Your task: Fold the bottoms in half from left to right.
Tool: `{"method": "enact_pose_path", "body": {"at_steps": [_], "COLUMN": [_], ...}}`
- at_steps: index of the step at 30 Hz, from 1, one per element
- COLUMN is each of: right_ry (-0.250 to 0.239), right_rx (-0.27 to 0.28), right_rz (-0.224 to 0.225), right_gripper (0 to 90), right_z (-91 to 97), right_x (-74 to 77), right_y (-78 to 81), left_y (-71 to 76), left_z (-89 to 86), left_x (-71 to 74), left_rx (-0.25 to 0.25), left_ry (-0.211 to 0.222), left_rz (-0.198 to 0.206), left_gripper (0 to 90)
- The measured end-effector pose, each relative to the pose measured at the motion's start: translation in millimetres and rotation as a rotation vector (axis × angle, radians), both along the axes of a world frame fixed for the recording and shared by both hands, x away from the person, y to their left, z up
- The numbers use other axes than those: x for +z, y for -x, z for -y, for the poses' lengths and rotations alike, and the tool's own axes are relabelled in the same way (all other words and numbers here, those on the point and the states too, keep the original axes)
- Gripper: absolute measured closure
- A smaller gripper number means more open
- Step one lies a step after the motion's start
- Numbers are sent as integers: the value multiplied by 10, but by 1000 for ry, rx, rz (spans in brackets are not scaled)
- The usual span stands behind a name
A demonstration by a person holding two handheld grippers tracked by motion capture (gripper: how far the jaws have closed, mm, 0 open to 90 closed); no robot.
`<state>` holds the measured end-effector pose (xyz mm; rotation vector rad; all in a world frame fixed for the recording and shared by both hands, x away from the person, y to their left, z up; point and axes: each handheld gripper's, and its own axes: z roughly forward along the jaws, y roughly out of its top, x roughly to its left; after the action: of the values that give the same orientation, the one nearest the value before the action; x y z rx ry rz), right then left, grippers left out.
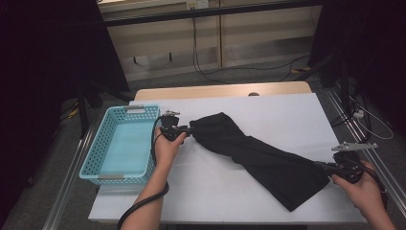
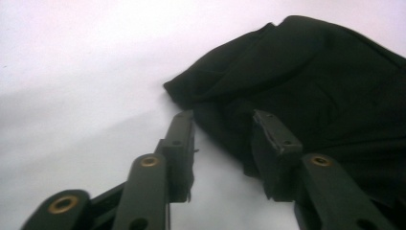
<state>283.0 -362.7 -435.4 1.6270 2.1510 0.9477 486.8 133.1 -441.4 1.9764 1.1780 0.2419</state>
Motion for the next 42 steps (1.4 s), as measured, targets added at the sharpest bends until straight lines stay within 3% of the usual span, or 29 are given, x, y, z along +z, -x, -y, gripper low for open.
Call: {"method": "enact_pose_path", "body": {"at_steps": [7,9,16,17,20,24,26,31,35,37,42], "right_ry": [19,20,20,21,22,11,18,38,31,30,38], "right_rx": [25,28,36,36,33,19,22,27,20,20,28], "right_rz": [1,-4,-9,-12,-16,-22,-25,-20,-17,-13,-12], "right_gripper": [890,890,890,891,892,892,892,892,892,892,892], "right_z": [-107,-121,-115,-111,-83,-27,-32,-40,-19,-14,-37], "right_x": [-16,-24,-36,-40,-39,-35,-37,-25,-20,-14,-9], "right_y": [-62,-71,-99,-101,-99,-85,-82,-85,-80,-81,-88], "left_y": [-140,-194,-390,-409,-454,-492,-492,-486,-467,-460,-385], "left_z": [37,69,143,147,113,17,-24,-76,-102,-112,-57], "left_x": [-97,-109,-140,-133,-74,41,95,210,242,226,174], "left_rx": [11,12,40,41,47,71,96,111,136,127,99], "left_ry": [15,-12,-40,-42,-38,-50,-34,-55,-85,-73,-82], "left_rz": [-42,-36,-33,-33,-31,-21,-16,-9,14,-8,-17], "left_gripper": [638,634,664,682,843,852,848,846,794,751,544]}}
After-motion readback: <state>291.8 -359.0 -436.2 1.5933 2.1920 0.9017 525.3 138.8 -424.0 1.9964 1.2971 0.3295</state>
